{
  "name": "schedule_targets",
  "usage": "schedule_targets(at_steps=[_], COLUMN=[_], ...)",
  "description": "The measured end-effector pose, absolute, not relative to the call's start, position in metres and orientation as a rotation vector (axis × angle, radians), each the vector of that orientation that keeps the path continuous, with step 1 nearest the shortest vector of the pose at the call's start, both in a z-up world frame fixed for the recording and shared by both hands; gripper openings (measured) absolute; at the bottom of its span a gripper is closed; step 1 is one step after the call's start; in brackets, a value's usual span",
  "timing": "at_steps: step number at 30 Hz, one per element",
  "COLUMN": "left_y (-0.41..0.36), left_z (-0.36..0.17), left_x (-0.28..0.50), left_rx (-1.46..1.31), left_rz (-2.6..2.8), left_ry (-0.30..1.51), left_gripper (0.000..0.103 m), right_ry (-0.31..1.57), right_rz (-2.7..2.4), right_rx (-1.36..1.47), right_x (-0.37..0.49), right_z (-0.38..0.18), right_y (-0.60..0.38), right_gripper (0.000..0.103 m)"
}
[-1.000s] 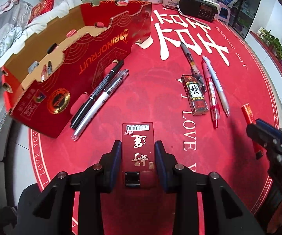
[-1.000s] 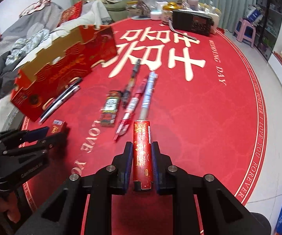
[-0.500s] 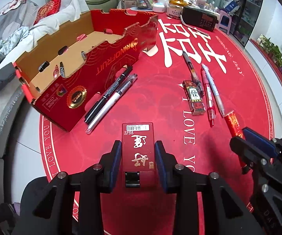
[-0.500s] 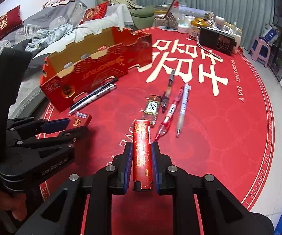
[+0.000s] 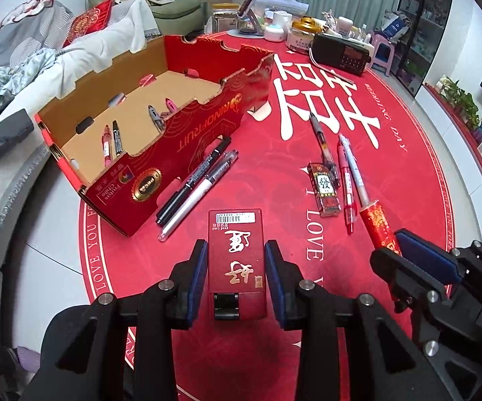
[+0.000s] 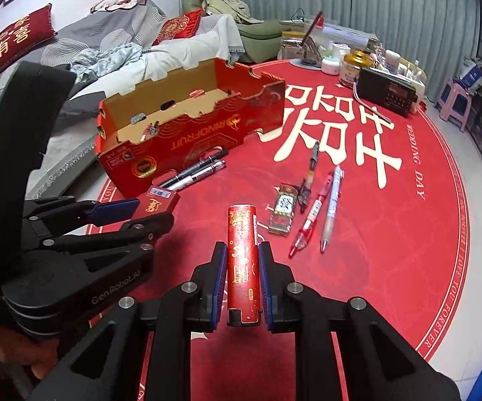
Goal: Organize rigid objects
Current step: 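Lift the red card box and red cylinder and carry both over the cardboard box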
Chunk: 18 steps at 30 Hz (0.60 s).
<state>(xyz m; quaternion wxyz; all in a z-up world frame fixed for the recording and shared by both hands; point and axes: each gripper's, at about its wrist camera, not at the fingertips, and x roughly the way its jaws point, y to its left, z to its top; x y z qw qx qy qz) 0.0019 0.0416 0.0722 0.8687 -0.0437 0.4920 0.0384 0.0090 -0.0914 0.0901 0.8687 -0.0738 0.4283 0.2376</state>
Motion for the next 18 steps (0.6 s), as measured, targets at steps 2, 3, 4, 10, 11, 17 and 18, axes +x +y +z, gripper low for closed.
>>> schedule_targets(at_steps=[2,3,4,10,11,17,18], left_y=[0.043,0.045,0.047,0.058,0.059,0.065,0.065], left_z=[0.075,0.076,0.077,0.083,0.083,0.085,0.085], left_x=[0.002,0.002,0.002,0.002,0.001,-0.001,-0.001], left_rx=[-0.093,-0.095,-0.098,-0.117,-0.118,-0.125,-0.125], left_rz=[0.087,0.092,0.096,0.127,0.13,0.148,0.151], left_ry=[1.021,1.017,1.013,1.0,0.998,0.992,0.99], left_gripper=[0.037,0.037,0.037,0.037,0.037,0.037,0.037], right_ry=[0.889,0.885,0.882,0.869,0.866,0.862,0.859], right_rz=[0.503,0.505,0.508,0.527,0.529,0.545,0.547], right_rx=[-0.155,-0.155,-0.155,-0.164,-0.166,-0.169,-0.17], right_x=[0.009,0.009,0.01,0.012,0.013,0.014,0.013], right_z=[0.093,0.095,0.097,0.102,0.102,0.104,0.104], right_y=[-0.089,-0.088,-0.087,-0.079,-0.077,-0.071,-0.069], right_gripper=[0.02,0.02,0.02,0.02,0.02,0.02,0.02])
